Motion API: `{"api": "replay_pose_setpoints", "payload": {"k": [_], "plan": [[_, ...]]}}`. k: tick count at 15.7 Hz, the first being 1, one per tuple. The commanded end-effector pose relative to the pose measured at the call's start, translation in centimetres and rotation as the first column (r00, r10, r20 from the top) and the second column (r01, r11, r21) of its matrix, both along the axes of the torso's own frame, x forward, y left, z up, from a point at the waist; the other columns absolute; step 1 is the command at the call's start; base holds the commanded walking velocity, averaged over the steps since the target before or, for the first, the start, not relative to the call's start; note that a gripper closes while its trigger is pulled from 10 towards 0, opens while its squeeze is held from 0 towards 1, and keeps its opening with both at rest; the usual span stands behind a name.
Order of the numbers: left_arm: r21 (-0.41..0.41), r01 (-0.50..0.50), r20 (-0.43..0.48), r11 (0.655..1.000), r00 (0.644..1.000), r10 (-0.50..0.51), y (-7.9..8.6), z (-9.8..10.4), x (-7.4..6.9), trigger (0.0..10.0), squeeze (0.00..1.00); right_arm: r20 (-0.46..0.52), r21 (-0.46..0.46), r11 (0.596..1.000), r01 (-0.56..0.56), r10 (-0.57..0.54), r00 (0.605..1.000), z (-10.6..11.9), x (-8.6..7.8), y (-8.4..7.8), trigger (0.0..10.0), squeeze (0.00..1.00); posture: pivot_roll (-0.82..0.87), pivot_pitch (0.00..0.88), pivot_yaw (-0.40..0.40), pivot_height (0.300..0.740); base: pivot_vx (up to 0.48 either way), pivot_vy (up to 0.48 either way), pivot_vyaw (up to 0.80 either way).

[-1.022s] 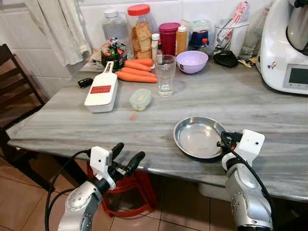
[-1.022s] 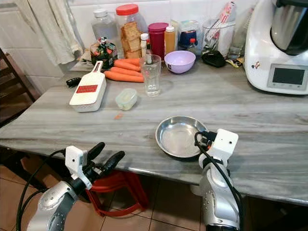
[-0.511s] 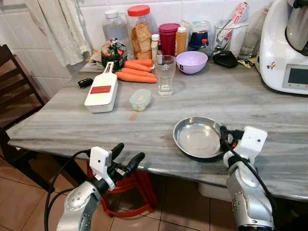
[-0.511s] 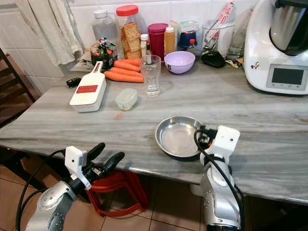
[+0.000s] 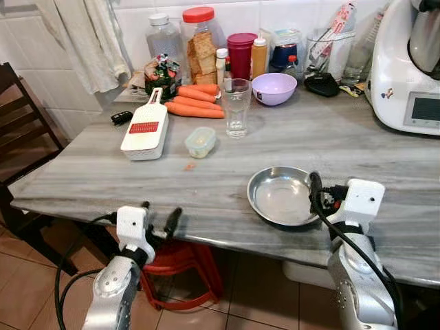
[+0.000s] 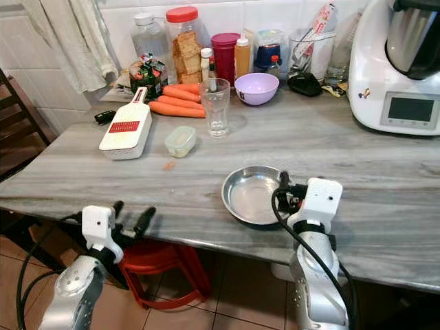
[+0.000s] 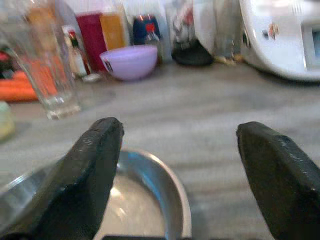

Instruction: Setting the table

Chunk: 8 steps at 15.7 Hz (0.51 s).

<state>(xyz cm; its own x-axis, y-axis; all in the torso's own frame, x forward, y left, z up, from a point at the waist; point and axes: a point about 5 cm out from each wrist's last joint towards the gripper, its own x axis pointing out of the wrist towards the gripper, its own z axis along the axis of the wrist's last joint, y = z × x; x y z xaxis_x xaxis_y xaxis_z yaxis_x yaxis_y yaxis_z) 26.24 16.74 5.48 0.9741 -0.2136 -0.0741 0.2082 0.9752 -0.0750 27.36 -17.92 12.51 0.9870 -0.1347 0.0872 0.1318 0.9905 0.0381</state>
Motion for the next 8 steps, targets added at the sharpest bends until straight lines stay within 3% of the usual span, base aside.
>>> {"api": "replay_pose_setpoints", "payload": {"k": [1, 5, 6, 7, 8], "plan": [[0.017, -0.044, 0.017, 0.999, 0.999, 0.043, 0.7, 0.4, 0.2, 10.0, 0.0, 0.047, -0.016, 1.0, -0.023, 0.024, 0.999, 0.8, -0.1, 0.6, 10.0, 1.0, -0.05, 0.0, 0.095, 0.74, 0.0, 0.0, 0.0], [0.031, -0.133, 0.038, 0.991, 0.991, 0.132, 0.8, 1.1, 0.6, 10.0, 0.0, 0.032, -0.058, 0.998, -0.005, 0.007, 0.999, 0.0, -1.2, 0.2, 10.0, 1.0, -0.04, 0.0, 0.094, 0.74, 0.0, 0.0, 0.0], [0.032, -0.138, 0.036, 0.99, 0.99, 0.137, 0.8, 1.1, 0.6, 10.0, 0.0, 0.018, -0.067, 0.998, -0.015, 0.016, 1.0, -0.3, -1.5, 0.2, 10.0, 0.67, -0.05, 0.0, 0.094, 0.74, 0.0, 0.0, 0.0], [0.034, -0.139, 0.036, 0.99, 0.99, 0.138, 0.7, 1.1, 0.6, 10.0, 0.0, 0.009, -0.066, 0.998, -0.015, 0.015, 1.0, -0.4, -1.6, 0.2, 10.0, 0.13, -0.05, 0.0, 0.094, 0.74, 0.0, 0.0, 0.0], [0.038, -0.142, 0.032, 0.989, 0.989, 0.141, 0.6, 1.0, 0.6, 10.0, 0.0, 0.008, -0.066, 0.998, -0.014, 0.015, 1.0, -0.5, -1.6, 0.3, 10.0, 0.0, -0.05, 0.0, 0.094, 0.74, 0.0, 0.0, -0.8]]}}
